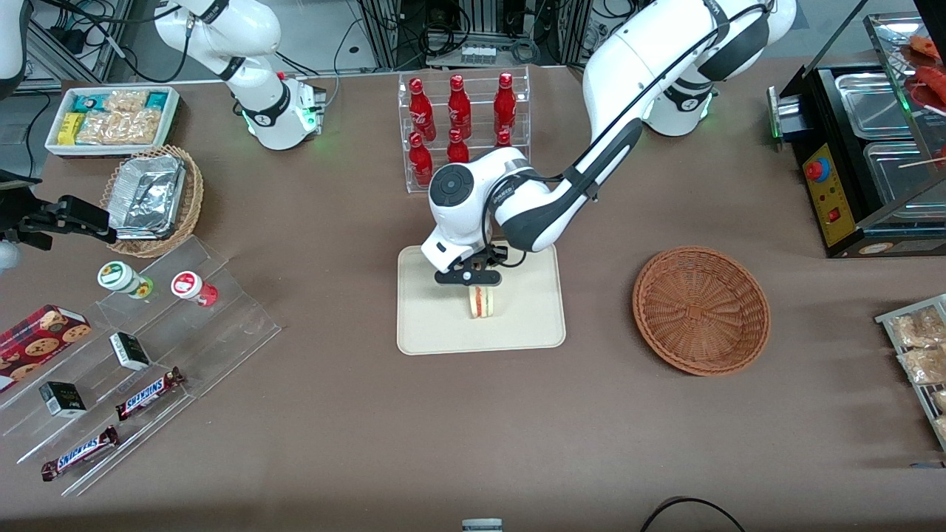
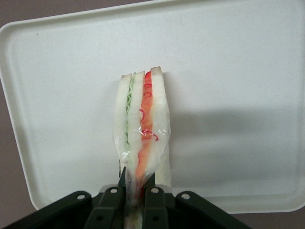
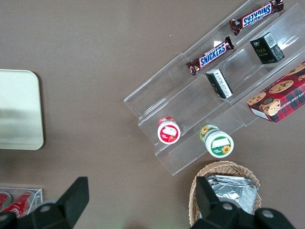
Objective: Place sandwich from basket to tray
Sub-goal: 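Lower the sandwich onto the tray and open the left gripper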
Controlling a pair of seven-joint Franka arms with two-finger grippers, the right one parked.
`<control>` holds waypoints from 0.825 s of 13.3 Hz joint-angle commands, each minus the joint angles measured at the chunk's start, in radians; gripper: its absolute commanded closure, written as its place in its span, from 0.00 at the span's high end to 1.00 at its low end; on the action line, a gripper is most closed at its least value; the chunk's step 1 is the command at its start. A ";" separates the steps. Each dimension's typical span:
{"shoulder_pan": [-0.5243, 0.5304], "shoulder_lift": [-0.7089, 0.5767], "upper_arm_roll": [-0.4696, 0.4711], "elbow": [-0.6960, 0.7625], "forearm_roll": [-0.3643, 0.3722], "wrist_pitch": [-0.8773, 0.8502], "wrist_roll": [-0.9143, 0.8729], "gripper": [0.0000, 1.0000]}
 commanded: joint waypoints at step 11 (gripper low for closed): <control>0.044 -0.129 0.003 0.113 -0.037 -0.241 -0.034 0.99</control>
